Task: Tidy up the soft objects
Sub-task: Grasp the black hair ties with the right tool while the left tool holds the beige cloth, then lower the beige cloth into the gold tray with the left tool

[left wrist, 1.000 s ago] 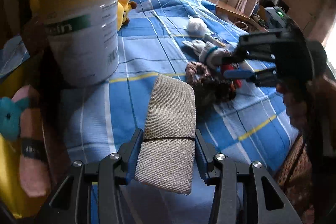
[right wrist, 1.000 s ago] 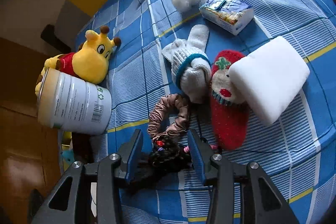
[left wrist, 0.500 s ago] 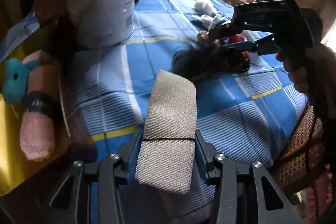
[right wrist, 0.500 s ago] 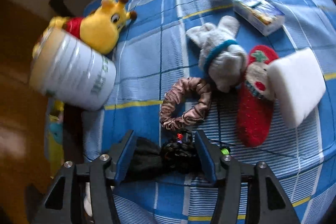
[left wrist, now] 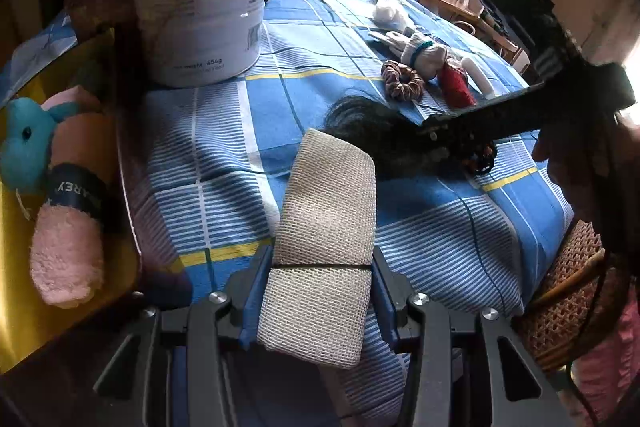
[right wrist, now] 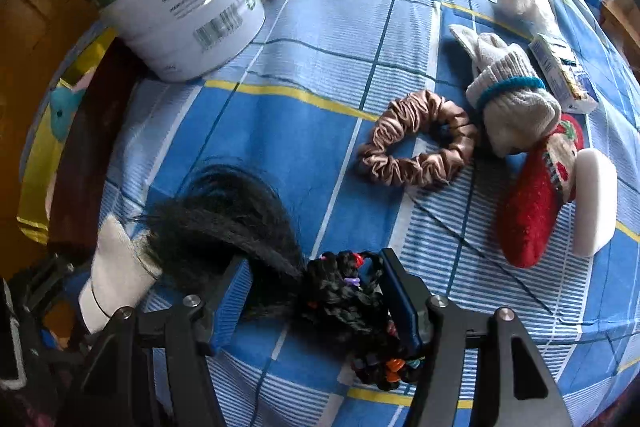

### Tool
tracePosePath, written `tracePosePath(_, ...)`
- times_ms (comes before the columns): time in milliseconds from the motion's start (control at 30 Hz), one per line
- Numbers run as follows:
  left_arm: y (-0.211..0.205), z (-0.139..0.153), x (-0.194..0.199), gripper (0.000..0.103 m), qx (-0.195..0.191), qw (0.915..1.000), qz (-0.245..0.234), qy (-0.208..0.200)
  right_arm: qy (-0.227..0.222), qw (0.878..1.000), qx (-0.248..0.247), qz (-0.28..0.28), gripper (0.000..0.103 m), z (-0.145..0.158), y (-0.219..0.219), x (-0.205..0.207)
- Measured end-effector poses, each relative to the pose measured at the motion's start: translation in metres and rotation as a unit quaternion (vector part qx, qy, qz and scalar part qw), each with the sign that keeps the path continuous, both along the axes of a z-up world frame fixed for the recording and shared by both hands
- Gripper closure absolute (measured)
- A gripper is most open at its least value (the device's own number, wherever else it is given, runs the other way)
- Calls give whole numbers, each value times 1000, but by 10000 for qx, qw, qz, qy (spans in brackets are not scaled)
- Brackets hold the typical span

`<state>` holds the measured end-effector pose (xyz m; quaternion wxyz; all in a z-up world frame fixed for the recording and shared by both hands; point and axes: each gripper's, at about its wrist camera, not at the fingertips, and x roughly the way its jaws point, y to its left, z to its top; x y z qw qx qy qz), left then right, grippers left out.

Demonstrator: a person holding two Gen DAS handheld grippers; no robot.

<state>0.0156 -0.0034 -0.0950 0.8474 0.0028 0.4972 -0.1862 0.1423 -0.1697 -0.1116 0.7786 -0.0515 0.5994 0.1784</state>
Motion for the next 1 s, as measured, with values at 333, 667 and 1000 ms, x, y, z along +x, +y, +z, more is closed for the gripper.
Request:
tracePosePath(333, 1, -1, 0, 55, -22, 10000, 34, -6, 8, 9988, -386, 317, 39, -7, 18, -20)
tracePosePath(667, -1, -1, 0, 54, -13, 10000, 36, -17, -268, 9910, -1087, 736, 73, -6, 33, -36)
tracePosePath(1000, 2, 7, -2, 57, -144, 9998, 8, -155, -463, 9969, -590, -256, 73, -4, 7, -30)
